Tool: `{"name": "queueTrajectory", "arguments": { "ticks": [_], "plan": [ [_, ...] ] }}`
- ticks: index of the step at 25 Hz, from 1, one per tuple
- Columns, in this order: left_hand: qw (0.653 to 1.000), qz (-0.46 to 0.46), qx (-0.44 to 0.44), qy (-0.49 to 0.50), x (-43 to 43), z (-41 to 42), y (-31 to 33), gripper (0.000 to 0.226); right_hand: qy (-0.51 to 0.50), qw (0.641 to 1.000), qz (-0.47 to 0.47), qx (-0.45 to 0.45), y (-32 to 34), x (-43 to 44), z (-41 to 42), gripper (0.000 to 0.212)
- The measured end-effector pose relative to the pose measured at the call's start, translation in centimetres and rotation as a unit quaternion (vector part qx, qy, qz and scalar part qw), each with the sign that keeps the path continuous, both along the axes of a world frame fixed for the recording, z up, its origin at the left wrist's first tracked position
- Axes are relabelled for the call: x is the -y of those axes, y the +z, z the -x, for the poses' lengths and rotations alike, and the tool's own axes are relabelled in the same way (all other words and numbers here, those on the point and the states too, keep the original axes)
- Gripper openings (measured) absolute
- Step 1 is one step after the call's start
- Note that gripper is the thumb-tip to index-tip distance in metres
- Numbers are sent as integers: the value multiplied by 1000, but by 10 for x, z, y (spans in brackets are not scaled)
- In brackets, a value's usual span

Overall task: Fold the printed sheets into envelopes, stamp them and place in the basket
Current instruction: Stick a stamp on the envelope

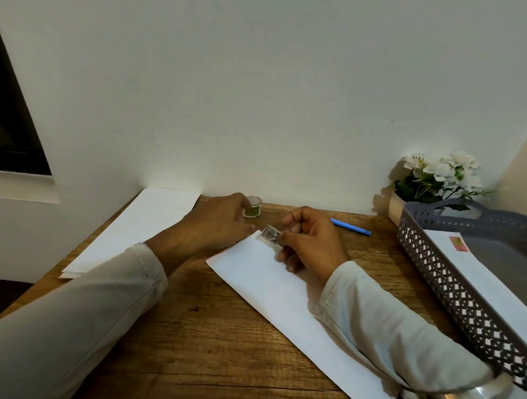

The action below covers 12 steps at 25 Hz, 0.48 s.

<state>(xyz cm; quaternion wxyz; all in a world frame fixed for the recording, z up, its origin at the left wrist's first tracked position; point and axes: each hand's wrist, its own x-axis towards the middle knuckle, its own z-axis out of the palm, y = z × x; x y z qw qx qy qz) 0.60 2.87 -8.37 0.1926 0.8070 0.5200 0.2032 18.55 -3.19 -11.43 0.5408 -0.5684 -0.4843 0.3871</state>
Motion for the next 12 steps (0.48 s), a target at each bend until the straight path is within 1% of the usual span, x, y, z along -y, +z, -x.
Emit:
{"name": "queueTrajectory", "arguments": {
  "ticks": [2,5,8,12],
  "plan": [
    [999,50,-19,4,-5,3,0,45,2,1000,13,-3,0,-1,0,18],
    [996,88,4,-8,-11,4,-2,33,3,1000,26,2,0,-2,2,15],
    [987,141,79,-12,-13,5,-4,18,2,999,37,14,0,-2,5,16],
    [968,176,174,-46,-10,7,-8,22,4,999,49,4,1,-1,7,19]
  ]
}}
